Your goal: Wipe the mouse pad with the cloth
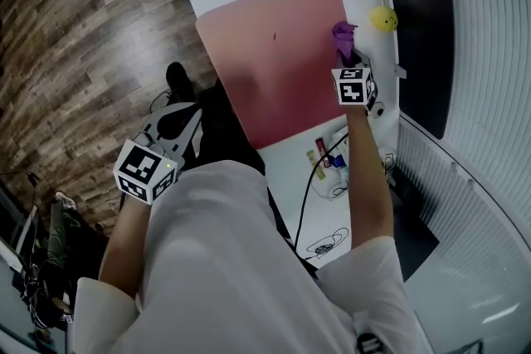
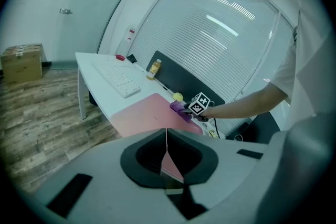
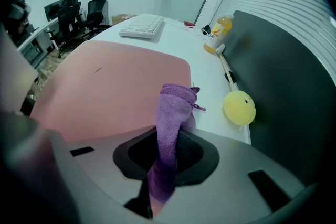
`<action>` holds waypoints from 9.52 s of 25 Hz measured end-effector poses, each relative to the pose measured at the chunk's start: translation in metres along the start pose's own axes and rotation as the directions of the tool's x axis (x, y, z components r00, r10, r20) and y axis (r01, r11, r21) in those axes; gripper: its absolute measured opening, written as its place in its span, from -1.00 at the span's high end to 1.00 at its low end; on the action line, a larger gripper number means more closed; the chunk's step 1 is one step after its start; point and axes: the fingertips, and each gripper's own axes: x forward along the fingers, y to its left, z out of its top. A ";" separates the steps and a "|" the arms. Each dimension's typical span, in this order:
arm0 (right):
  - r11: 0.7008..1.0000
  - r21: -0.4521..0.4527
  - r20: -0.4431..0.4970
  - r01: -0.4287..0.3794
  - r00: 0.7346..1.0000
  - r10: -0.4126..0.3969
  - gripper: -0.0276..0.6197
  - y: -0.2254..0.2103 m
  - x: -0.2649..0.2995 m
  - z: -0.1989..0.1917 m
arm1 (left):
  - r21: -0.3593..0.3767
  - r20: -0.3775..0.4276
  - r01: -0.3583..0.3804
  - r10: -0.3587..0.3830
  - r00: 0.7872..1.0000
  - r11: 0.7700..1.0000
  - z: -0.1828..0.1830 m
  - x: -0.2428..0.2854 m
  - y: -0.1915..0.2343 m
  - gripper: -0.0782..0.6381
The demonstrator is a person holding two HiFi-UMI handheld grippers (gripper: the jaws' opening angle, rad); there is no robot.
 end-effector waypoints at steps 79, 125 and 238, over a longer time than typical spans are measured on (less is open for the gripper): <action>0.955 0.018 0.027 -0.294 0.955 0.294 0.68 0.306 -0.040 0.100 | -0.049 0.112 0.013 -0.007 0.994 0.999 -0.009 -0.091 0.096 0.73; 0.894 -0.090 0.110 -0.438 0.888 0.446 0.68 0.261 -0.011 0.189 | -0.085 0.105 -0.003 0.012 0.994 0.996 0.022 -0.040 0.091 0.73; 0.711 0.693 0.277 0.118 0.867 -0.413 0.68 0.106 -0.271 0.046 | 0.349 -0.075 0.337 -0.332 0.940 0.875 0.092 -0.077 0.015 0.73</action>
